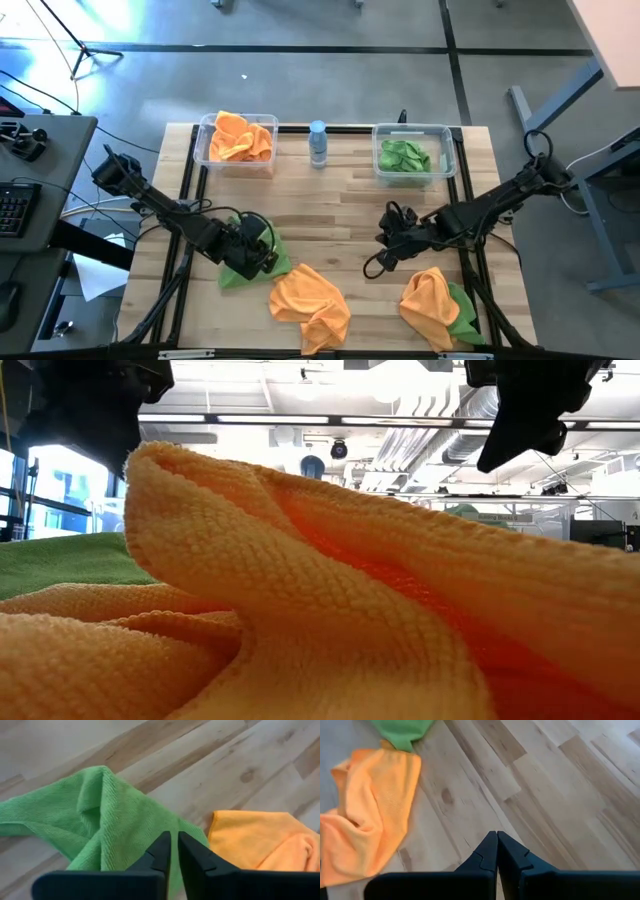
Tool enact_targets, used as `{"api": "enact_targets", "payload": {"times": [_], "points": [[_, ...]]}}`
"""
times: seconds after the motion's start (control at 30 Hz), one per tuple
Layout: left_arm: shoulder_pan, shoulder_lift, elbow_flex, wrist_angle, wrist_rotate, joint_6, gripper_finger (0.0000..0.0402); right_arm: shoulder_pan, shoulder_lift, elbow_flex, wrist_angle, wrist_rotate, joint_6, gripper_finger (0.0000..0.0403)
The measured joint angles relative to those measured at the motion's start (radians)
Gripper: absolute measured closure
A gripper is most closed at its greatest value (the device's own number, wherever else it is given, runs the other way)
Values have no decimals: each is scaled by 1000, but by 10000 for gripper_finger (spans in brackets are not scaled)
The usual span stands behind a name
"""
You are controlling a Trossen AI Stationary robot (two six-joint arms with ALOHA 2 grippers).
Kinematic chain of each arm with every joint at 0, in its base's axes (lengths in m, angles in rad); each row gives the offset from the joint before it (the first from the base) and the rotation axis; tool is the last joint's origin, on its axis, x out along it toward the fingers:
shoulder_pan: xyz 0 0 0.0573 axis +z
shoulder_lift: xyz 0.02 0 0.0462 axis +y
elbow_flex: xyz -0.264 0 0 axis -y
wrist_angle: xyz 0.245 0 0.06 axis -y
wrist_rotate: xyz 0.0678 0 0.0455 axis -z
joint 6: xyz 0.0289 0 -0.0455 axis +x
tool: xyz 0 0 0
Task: Sort microfiber towel by color & place in baskets
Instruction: Put the green towel into the right transparent bin
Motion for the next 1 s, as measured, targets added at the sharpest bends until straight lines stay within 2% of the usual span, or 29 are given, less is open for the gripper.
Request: {"api": "enact_targets", "payload": {"times": [0.37, 0.6, 0.77, 0.83, 0.9, 1.0], "points": [[18, 24, 0, -83, 5, 7, 272, 0, 0, 0, -3, -5, 0, 403], [25, 145, 0, -119, 75, 7, 248, 0, 0, 0, -3, -6, -8, 403], [43, 258, 0, -112, 150, 8, 249, 0, 0, 0, -3, -6, -16, 403], [49, 296, 0, -94, 186, 20, 262, 0, 0, 0, -3, -6, -25, 403], [51, 320, 0, -70, 210, 33, 295, 0, 0, 0, -3, -5, -27, 403], [51, 319, 0, -38, 212, 26, 371, 0, 0, 0, -3, 9, -39, 403]]}}
